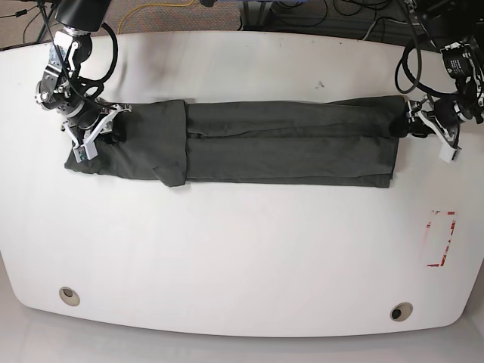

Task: Layout the t-shirt on the table in an organized manner, then fold the t-shirt properly
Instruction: 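Grasp the strip's other end with the left gripper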

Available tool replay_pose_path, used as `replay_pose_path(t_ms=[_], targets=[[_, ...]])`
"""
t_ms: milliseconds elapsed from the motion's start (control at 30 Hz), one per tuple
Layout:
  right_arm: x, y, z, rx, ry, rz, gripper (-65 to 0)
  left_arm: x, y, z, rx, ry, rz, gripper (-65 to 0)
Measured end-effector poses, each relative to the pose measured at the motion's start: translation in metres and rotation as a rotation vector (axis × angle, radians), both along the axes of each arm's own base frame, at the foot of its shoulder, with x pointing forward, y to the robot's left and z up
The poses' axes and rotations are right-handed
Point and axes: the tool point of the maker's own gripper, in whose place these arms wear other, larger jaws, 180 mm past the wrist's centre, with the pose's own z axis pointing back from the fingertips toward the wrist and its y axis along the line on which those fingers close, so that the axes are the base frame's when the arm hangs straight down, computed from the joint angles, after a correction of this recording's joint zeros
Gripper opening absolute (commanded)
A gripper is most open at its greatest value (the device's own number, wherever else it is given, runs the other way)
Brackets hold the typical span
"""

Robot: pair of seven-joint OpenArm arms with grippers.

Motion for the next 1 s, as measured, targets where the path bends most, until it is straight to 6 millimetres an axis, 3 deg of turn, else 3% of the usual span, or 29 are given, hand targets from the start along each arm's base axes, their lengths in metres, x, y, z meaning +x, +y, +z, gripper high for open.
replay_pose_path(t_ms=[333,900,1000], targets=[[0.000,0.000,0.000,0.000,0.001,0.000,-52.0,0.005,-0.004,-0.004,-0.081,-0.020,0.043,-21.5],[0.000,0.000,0.000,0.000,0.001,0.000,-52.0,0.036,-0.053,-0.002,-0.122,-0.057,-0.065,-21.8],[0.000,0.000,0.000,0.001,0.001,0.000,-52.0,0.037,-0.059,-0.003,-0.131,-0.067,-0.070,-25.8]])
